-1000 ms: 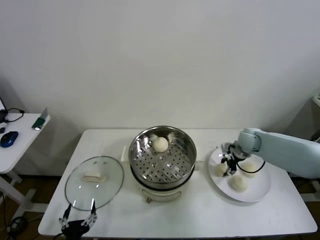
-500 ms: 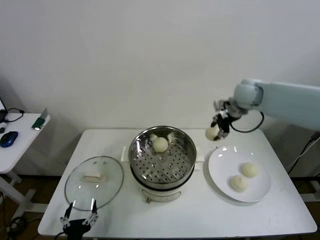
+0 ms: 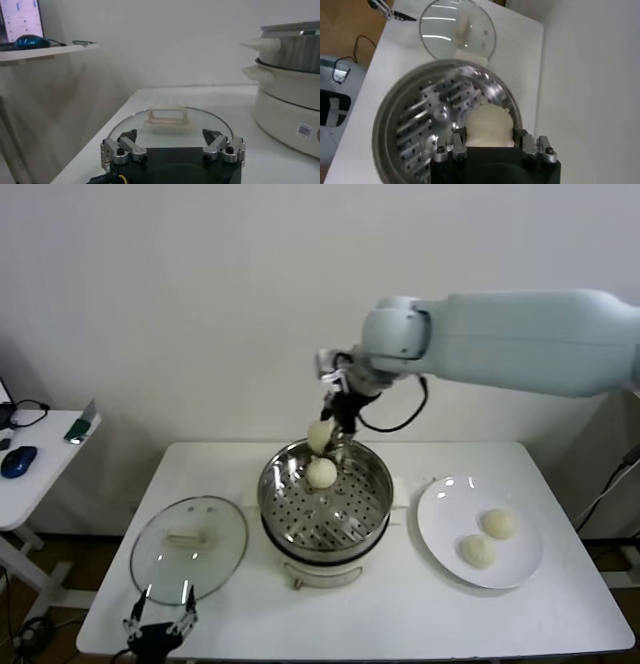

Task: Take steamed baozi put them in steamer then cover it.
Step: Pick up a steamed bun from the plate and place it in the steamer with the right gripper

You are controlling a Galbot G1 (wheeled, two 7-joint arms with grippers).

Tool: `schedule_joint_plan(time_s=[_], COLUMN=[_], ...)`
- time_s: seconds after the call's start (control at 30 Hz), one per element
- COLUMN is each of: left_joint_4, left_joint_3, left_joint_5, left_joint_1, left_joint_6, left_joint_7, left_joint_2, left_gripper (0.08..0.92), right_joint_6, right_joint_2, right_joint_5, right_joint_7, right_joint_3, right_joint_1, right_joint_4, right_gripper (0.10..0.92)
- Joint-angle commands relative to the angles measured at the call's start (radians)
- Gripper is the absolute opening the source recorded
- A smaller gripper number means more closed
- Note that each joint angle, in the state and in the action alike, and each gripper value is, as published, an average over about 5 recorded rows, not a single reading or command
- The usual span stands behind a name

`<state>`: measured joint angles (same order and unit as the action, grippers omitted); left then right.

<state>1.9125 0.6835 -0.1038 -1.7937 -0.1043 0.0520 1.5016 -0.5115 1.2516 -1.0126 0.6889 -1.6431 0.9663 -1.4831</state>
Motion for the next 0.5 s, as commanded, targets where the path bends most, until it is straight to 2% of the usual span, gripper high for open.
schedule_joint_plan(time_s=[0.03,0.3,0.5], left_joint_4=[0.001,-0.003,-0.002], left_joint_3=[-0.001,-0.004,-0.005], left_joint_5=[0.000,0.002,0.002], left_joint_1=[0.000,-0.003,-0.002], left_joint_6=[0.000,-0.003,-0.004], left_joint_7=[0.000,0.004,0.005], left_joint_2=[0.000,0.002,0.004], left_gripper=[0.823,0.823,0.823], right_joint_6=[-0.059,-0.073,-0.100], right_joint_2=[0.139,0.147,0.160], right_joint_5=[-0.038,0.045,0.055], right_joint_7=[-0.089,-0.129,-0.180], right_joint_3=[0.017,-0.002,-0.001], right_joint_1=[-0.100,-0.211,-0.258], right_joint_4=[-0.003,0.069,0.099], right_gripper=[0.616,0.618,0.620])
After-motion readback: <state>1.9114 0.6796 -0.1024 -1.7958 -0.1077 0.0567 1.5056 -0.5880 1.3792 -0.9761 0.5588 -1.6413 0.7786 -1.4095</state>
